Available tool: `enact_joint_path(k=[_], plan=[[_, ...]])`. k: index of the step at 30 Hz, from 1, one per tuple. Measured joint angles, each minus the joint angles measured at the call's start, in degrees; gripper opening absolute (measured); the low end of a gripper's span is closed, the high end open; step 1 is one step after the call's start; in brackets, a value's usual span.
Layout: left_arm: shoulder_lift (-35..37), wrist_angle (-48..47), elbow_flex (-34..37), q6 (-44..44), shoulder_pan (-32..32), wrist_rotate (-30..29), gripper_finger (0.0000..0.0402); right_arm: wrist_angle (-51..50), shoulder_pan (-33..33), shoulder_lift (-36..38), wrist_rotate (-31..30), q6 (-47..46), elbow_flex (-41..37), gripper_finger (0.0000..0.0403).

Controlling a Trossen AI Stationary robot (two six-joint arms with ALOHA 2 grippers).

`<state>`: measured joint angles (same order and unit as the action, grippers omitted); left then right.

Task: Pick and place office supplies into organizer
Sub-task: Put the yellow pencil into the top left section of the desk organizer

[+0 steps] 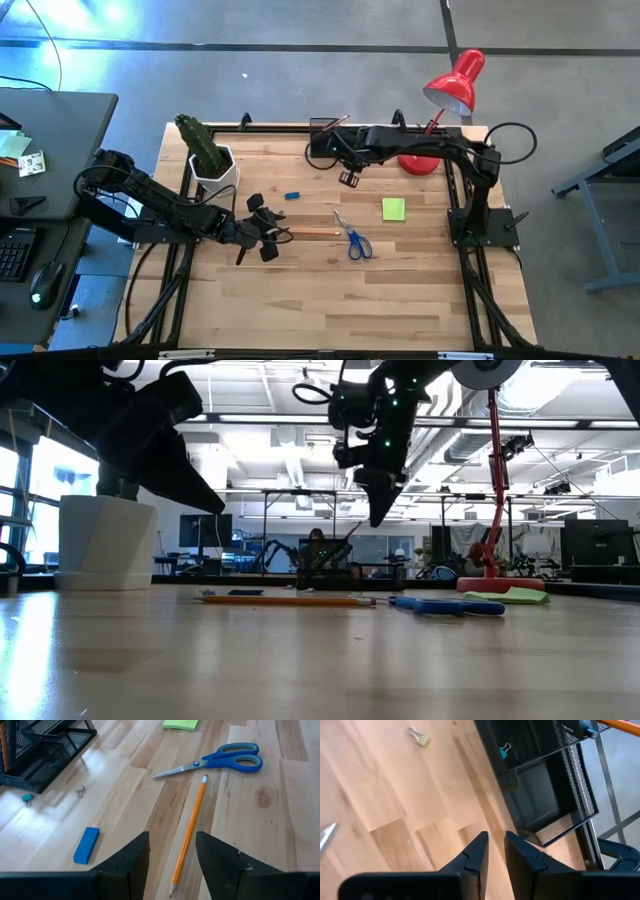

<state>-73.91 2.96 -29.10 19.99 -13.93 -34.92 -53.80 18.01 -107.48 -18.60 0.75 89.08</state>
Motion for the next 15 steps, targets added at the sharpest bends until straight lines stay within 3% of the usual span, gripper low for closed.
enact_joint_path(k=[5,15], plan=[[0.0,0.0,0.0,0.3,-0.5,0.0,0.0150,3.6,-1.8,2.9,0.1,-0.8,-4.2,0.0043],[0.0,0.6,0.0,0.3,-1.4,-2.3,0.0150,29.2,-2.0,24.3,7.5,-4.3,-34.2,0.0030]])
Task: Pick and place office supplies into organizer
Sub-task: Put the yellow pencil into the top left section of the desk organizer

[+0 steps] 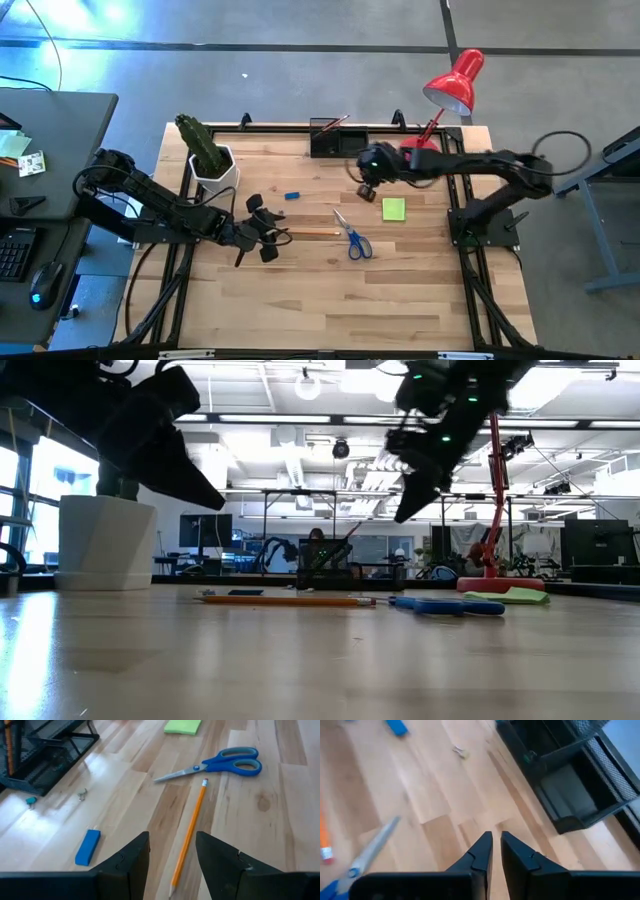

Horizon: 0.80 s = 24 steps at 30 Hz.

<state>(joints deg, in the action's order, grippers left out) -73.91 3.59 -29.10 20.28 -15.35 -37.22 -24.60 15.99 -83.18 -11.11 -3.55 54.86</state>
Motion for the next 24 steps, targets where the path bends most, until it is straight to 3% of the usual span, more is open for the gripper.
enact_joint_path(k=[7,10,13,18,24], plan=[[0.0,6.4,0.0,-5.4,0.0,-0.5,0.0150,15.5,0.2,10.5,10.4,6.4,-14.1,0.0035],[0.0,10.8,0.0,-9.7,0.3,1.3,0.0150,21.3,0.6,12.0,11.8,6.8,-18.0,0.0037],[0.0,12.6,-0.7,-10.9,2.3,6.2,0.0150,24.9,1.5,12.3,12.5,6.7,-20.5,0.0035],[-2.0,12.4,-3.2,-11.6,7.5,18.2,0.0150,35.2,2.0,12.3,19.1,7.5,-24.9,0.0029],[-10.2,20.2,-5.1,-19.9,11.6,26.9,0.0150,52.3,0.4,12.3,23.4,7.5,-33.0,0.0029]])
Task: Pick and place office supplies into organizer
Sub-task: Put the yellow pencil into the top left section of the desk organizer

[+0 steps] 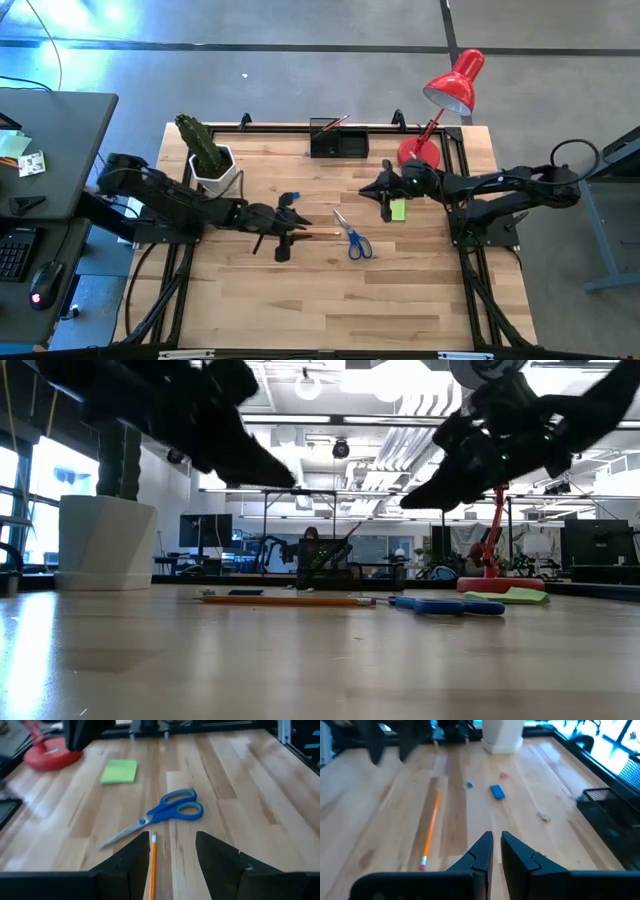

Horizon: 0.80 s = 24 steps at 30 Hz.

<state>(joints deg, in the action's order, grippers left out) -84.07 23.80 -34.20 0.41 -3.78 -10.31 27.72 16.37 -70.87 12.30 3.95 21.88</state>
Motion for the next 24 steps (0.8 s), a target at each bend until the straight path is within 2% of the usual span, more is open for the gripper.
enact_joint_path(k=[3,10,17,24], plan=[[-4.5,0.6,-0.8,-0.1,2.4,2.8,0.0149,4.1,-0.8,0.0,0.2,0.1,-2.4,0.0029],[-14.3,-10.7,-9.4,0.3,6.2,9.7,0.0149,5.9,-2.5,0.0,-0.3,1.4,-4.1,0.0023],[-21.3,-19.0,-18.6,-3.0,6.0,11.0,0.0149,5.8,-3.8,0.0,-0.3,1.1,-4.1,0.0024],[-25.2,-23.3,-22.1,-3.0,6.7,10.6,0.0149,4.8,-6.0,0.0,-2.5,1.2,-4.1,0.0025]])
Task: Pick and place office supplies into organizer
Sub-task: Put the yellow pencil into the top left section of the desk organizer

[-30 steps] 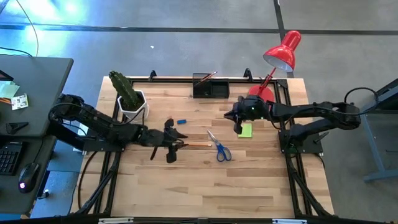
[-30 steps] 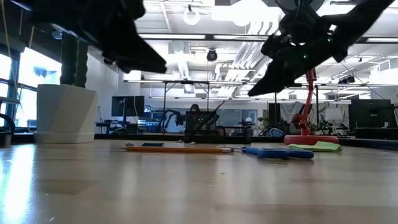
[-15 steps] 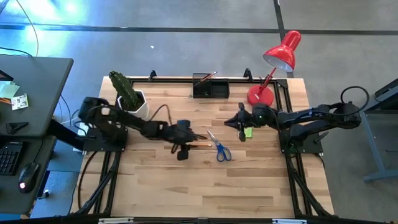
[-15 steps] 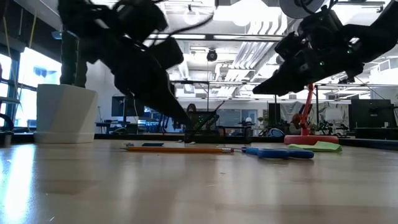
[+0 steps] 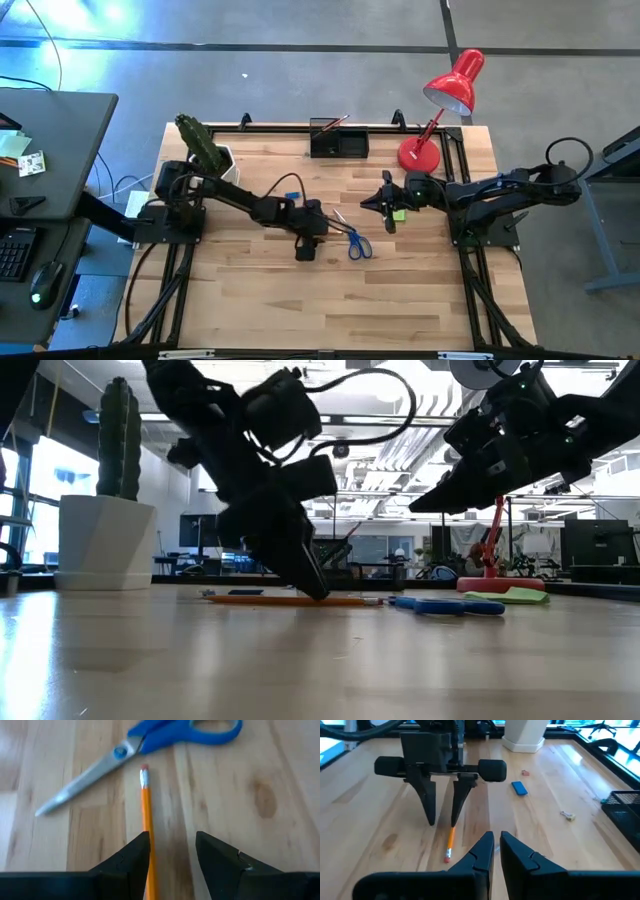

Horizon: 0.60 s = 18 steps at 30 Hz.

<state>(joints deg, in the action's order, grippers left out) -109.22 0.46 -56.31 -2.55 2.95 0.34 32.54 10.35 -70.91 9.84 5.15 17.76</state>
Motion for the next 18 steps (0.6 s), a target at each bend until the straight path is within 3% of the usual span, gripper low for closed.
enact_joint_path(k=[12,18], plan=[[-0.3,-1.1,-0.3,2.9,1.5,-1.0,0.0143,-0.7,-1.1,0.0,-3.0,0.5,0.0,0.0016],[-0.3,-1.1,-0.3,2.8,1.5,-0.8,0.0069,-0.9,-1.1,0.0,-3.2,0.9,0.0,0.0014]])
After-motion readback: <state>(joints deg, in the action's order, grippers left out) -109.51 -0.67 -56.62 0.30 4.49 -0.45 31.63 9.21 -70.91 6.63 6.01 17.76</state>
